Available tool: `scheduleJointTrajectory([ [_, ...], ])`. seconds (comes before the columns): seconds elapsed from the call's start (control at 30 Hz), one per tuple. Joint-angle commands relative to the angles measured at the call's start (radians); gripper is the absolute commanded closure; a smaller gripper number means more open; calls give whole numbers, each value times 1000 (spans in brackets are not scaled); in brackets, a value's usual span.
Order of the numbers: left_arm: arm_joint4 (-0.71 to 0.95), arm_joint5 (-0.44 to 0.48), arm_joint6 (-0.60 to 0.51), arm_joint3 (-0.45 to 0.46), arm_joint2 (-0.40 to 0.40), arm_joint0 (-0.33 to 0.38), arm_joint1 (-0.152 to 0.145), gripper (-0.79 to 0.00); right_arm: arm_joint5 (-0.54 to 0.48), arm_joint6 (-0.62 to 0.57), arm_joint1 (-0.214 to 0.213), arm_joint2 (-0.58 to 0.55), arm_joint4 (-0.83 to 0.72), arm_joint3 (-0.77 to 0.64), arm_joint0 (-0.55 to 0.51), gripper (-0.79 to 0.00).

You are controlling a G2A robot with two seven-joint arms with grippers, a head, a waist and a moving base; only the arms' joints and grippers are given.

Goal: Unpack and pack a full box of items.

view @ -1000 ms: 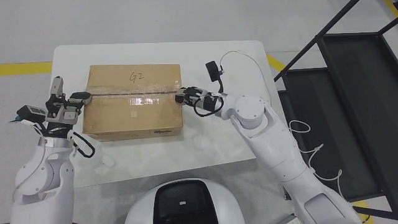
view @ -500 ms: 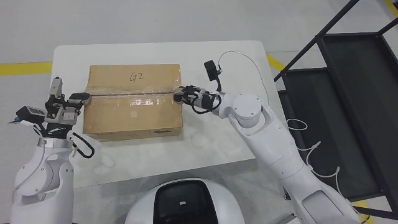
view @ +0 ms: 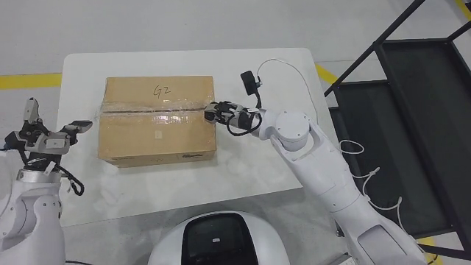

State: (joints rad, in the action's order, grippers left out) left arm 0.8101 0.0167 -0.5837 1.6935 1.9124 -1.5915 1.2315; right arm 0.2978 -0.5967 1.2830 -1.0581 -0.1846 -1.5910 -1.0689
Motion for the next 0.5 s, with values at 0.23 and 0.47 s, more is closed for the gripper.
scheduleJointTrajectory([
  [0.23,26,-48,-61,-57,7,52,-10,-785,-78,-27,8,8,-71,24,14,0],
  [0.47,-10,35,-3,-75,-15,84,-8,-785,-86,-28,7,1,-66,32,14,0],
])
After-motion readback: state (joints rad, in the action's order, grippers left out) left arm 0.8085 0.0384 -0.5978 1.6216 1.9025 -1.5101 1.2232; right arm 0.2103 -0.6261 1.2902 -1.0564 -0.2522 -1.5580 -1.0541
